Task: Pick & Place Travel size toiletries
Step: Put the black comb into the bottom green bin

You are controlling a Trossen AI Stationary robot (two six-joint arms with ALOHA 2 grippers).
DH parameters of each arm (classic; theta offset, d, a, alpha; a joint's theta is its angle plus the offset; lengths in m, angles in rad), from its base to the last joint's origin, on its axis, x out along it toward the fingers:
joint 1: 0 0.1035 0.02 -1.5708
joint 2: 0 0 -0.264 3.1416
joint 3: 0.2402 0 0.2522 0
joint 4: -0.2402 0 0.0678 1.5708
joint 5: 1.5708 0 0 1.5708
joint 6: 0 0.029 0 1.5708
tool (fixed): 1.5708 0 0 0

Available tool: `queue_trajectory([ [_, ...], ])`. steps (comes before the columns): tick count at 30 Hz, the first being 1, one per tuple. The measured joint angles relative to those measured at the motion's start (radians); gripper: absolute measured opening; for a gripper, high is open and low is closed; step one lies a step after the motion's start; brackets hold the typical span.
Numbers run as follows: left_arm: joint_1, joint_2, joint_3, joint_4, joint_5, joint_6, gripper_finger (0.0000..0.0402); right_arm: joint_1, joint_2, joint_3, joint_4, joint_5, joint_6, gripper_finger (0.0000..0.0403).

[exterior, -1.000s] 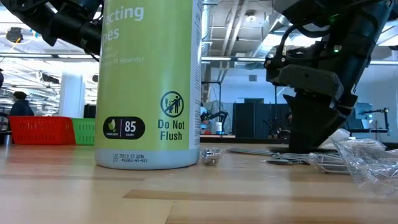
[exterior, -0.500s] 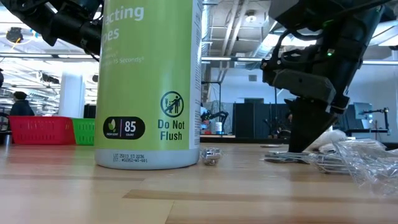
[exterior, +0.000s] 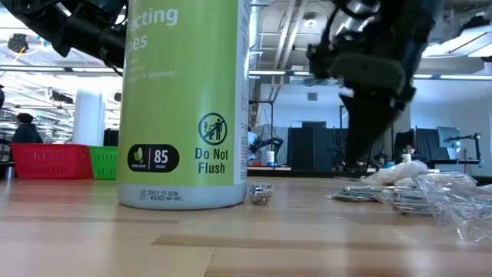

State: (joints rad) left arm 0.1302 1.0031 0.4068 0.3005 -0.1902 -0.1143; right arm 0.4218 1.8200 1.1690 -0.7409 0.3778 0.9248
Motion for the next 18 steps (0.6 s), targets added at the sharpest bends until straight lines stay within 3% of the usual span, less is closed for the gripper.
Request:
queue_trajectory([
  [9, 0.0, 0.0, 0.0, 0.0, 0.003, 0.0, 0.0159, 0.0, -0.001, 0.012, -0.123, 0.011, 0.03, 0.0022],
  [18, 0.0, 0.0, 0.0, -0.001, 0.002, 0.001, 0.0159, 0.001, -0.001, -0.013, -0.121, -0.018, 0.053, 0.0109],
])
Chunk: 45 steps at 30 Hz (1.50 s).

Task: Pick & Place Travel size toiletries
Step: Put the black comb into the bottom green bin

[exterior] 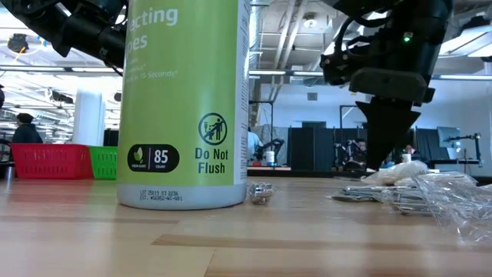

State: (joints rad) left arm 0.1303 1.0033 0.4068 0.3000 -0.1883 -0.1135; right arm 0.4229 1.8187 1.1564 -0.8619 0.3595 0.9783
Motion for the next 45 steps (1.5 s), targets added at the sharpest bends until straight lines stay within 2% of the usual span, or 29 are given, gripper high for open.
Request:
queue_trajectory([
  [9, 0.0, 0.0, 0.0, 0.0, -0.004, 0.0, 0.0159, 0.0, 0.003, 0.0, 0.006, 0.0, 0.051, 0.0201],
  [17, 0.0, 0.0, 0.0, 0.0, -0.003, 0.0, 0.0159, 0.0, 0.003, 0.0, 0.063, 0.005, 0.096, 0.0229],
  [25, 0.0, 0.0, -0.006, 0.003, -0.003, 0.0, 0.0159, -0.006, 0.054, -0.045, 0.068, -0.004, 0.157, 0.0225],
  [31, 0.0, 0.0, -0.016, 0.009, -0.002, 0.0, 0.0159, -0.019, 0.093, -0.053, 0.117, -0.062, 0.159, 0.0225],
  [37, 0.0, 0.0, -0.016, 0.02, 0.001, 0.0, 0.0159, -0.027, 0.11, -0.052, 0.156, -0.073, 0.13, 0.0219],
  [40, 0.0, 0.0, -0.016, 0.021, 0.001, 0.0, 0.0159, -0.027, 0.111, -0.052, 0.16, -0.077, 0.129, 0.0193],
  [45, 0.0, 0.0, -0.016, 0.022, 0.001, 0.0, 0.0159, -0.027, 0.111, -0.052, 0.167, -0.086, 0.119, 0.0106],
])
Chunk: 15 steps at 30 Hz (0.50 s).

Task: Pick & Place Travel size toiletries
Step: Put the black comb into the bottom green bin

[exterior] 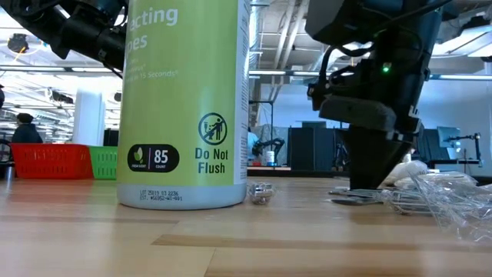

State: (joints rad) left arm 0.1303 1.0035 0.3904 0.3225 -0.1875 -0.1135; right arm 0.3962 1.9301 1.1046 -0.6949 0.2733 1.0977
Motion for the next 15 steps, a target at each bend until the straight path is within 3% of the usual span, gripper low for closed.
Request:
queue_trajectory([
  [15, 0.0, 0.0, 0.0, 0.001, -0.005, 0.0, 0.0159, -0.02, -0.026, 0.042, -0.088, 0.015, -0.105, 0.0002],
])
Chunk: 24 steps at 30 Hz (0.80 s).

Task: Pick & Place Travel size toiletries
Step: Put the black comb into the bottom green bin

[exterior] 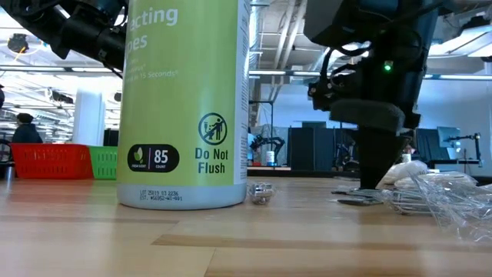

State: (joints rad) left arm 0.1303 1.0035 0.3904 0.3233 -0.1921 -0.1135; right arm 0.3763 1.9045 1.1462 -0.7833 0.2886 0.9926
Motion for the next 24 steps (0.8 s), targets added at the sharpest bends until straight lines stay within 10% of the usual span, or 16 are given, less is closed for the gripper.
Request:
queue_trajectory([
  [24, 0.0, 0.0, 0.0, 0.044, 0.002, -0.002, 0.0159, -0.098, -0.028, 0.269, -0.184, 0.187, -0.337, 0.0],
])
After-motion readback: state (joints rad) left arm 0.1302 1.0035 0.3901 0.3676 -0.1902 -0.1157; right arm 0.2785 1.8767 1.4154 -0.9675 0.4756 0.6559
